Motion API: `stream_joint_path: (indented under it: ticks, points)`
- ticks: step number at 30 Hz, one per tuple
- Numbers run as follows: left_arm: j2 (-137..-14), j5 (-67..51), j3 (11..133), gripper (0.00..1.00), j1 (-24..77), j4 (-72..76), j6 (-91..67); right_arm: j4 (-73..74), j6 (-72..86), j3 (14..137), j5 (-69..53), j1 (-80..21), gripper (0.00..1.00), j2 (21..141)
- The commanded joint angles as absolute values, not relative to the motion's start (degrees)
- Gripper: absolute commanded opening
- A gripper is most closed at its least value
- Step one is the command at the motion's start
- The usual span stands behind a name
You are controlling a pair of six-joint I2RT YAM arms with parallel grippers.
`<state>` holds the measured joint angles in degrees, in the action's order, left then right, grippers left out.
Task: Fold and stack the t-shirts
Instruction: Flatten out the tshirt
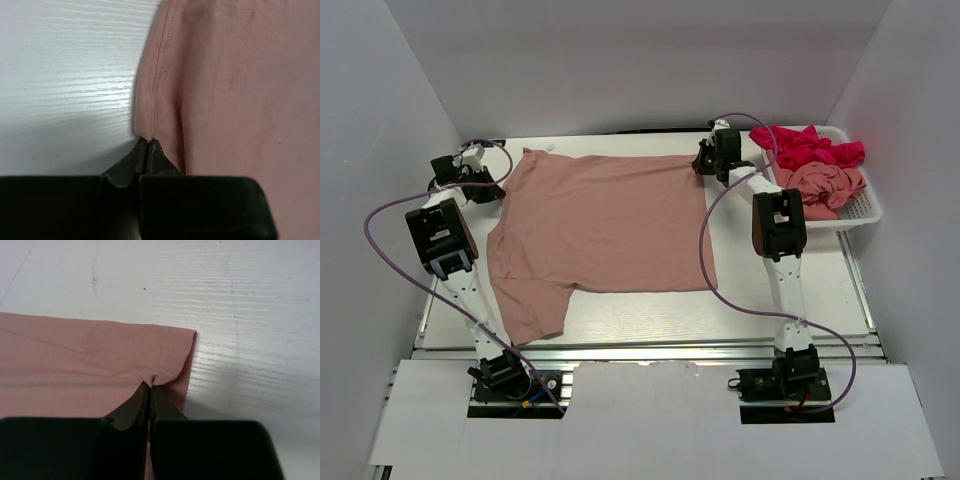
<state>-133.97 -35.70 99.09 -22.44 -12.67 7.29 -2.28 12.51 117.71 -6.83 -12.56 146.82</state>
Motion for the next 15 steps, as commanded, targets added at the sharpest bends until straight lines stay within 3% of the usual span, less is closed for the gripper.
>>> stream_joint_path:
  ticks: [1,15]
  points:
    - [-135.53,-36.21,100.37,0.0,-21.97,-15.38,8.52,-6.68,11.6,116.19,-6.5,-12.22,0.0,144.67]
    - [-136.14,-32.7,102.66,0.0,-23.55,-16.0,10.02,-8.17,10.2,113.73,-5.45,-11.52,0.0,143.17]
